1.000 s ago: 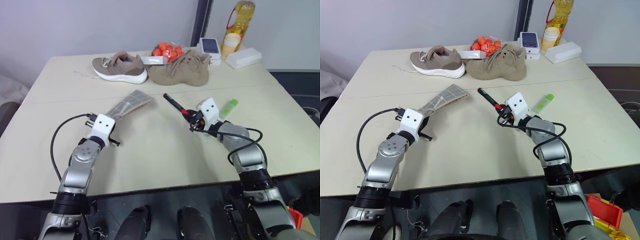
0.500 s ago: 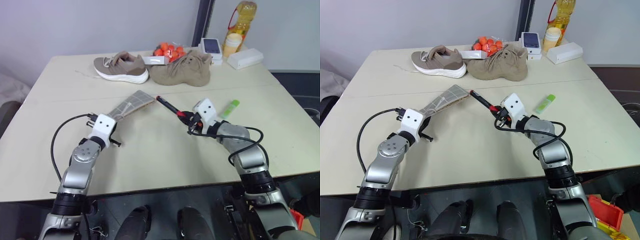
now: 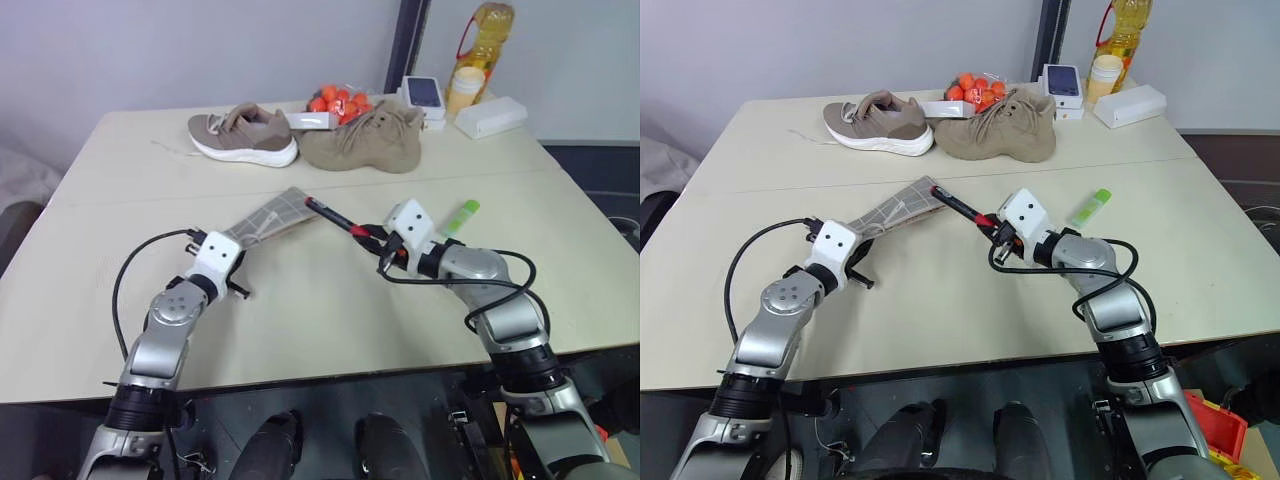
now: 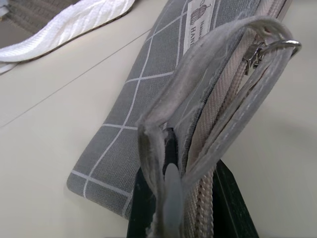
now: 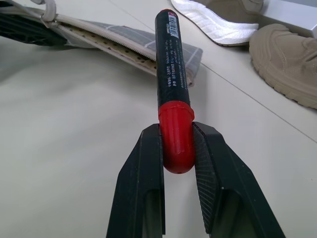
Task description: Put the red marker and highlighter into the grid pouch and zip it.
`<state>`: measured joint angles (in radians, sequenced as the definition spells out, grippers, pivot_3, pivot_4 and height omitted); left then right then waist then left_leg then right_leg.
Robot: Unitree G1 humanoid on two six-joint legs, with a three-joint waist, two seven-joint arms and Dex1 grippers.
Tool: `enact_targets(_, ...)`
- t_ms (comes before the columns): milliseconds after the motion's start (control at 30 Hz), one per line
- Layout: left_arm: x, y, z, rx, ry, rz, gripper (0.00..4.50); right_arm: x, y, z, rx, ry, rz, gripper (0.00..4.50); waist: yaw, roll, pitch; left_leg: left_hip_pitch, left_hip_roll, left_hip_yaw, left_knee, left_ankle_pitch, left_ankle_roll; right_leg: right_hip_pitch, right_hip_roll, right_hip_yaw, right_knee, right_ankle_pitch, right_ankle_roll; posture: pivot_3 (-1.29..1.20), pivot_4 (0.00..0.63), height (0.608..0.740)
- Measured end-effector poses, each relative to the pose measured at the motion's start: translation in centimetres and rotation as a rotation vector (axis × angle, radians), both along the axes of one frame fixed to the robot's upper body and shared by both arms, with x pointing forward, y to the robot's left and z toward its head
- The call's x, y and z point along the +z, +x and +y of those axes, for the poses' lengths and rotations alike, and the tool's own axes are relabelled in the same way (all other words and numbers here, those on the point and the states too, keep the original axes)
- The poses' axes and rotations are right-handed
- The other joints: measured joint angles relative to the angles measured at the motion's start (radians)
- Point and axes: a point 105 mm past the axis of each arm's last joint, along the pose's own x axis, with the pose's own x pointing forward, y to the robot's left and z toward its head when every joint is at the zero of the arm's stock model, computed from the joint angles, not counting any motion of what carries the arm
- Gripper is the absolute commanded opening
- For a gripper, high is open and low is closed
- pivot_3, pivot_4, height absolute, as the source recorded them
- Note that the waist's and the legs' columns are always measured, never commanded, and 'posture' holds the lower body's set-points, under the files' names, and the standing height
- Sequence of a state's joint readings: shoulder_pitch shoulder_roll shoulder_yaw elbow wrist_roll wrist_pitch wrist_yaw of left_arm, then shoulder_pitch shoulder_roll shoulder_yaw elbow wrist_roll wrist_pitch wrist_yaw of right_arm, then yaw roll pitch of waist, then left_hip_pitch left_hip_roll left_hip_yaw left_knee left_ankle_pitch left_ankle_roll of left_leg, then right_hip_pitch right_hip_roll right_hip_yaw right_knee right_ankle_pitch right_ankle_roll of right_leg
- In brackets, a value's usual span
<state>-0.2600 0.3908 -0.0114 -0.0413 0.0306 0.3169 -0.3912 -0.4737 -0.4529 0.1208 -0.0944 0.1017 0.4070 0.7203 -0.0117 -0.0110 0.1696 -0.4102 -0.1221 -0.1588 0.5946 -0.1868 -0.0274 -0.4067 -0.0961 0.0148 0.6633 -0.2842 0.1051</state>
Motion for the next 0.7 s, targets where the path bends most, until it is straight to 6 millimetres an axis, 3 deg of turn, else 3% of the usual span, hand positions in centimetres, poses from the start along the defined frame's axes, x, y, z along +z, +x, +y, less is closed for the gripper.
enact_targets(700, 0.1, -0.2, -1.0, -0.074, 0.008, -0.008, 0.00, 0.3, -1.3, 0.4, 0.085, -0.077, -0.014, 0.29, 0.001, 0.000, 0.000, 0.000, 0.000, 0.000, 0.000, 0.000, 0.000, 0.000, 0.000, 0.000, 0.000, 0.000, 0.000, 0.00, 0.150, 0.740)
